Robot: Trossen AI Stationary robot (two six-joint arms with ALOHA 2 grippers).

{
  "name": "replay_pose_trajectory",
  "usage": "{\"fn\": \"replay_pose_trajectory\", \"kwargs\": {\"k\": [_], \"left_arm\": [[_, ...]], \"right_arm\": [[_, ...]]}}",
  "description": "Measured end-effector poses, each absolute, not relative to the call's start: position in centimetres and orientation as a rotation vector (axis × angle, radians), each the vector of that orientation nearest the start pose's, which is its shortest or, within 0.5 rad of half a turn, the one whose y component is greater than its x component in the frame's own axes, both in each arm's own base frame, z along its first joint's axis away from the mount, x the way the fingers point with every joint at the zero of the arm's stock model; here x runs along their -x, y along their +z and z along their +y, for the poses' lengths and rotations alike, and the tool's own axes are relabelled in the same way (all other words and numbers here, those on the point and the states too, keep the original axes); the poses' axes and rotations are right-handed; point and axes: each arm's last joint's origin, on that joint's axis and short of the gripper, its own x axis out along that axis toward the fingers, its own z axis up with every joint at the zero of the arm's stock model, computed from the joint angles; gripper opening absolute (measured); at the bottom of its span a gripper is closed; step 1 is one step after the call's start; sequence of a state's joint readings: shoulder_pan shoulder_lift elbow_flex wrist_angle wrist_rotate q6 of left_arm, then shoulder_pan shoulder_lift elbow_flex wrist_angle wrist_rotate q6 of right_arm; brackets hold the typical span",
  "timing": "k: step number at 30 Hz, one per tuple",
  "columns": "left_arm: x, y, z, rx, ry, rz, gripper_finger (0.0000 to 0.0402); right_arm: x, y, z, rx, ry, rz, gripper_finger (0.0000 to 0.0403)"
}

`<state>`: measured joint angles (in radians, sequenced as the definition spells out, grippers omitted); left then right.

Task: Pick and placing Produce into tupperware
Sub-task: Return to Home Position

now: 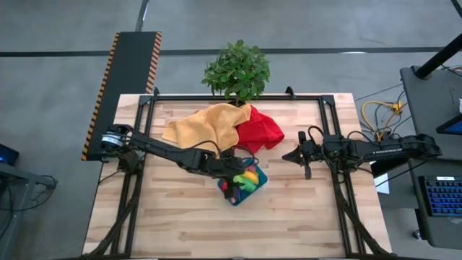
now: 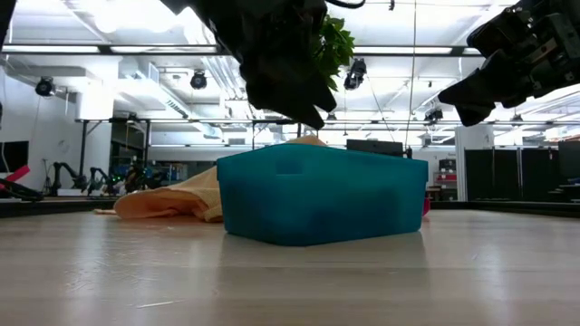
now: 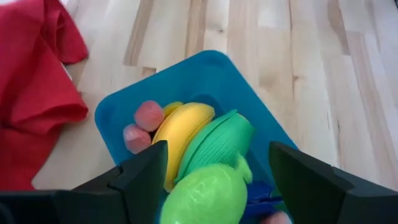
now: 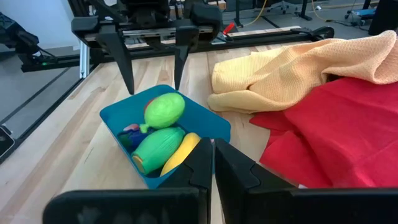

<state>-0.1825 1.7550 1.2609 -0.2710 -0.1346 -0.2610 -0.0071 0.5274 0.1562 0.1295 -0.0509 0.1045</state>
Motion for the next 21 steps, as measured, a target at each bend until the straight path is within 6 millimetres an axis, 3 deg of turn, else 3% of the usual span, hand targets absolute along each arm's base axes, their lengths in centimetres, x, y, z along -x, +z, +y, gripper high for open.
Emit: {"fn": "replay_pose_trajectory", "kwargs": {"k": [8, 14, 21], "left_arm": [[-37.8, 25.2, -7.0, 0.071, -0.044, 0.693, 0.0265], [-37.0, 30.1, -8.2, 0.056, -0.237, 0.510, 0.0265], [-33.1, 35.1, -9.0, 0.026, -0.305, 0.349, 0.0265]], "right_arm": [[-13.6, 18.0, 0.1, -0.111, 0.031, 0.245, 0.0009], [-13.5, 17.9, 0.1, -0.116, 0.029, 0.261, 0.0009], [-13.5, 17.8, 0.1, -0.160, 0.030, 0.268, 0.0009]]}}
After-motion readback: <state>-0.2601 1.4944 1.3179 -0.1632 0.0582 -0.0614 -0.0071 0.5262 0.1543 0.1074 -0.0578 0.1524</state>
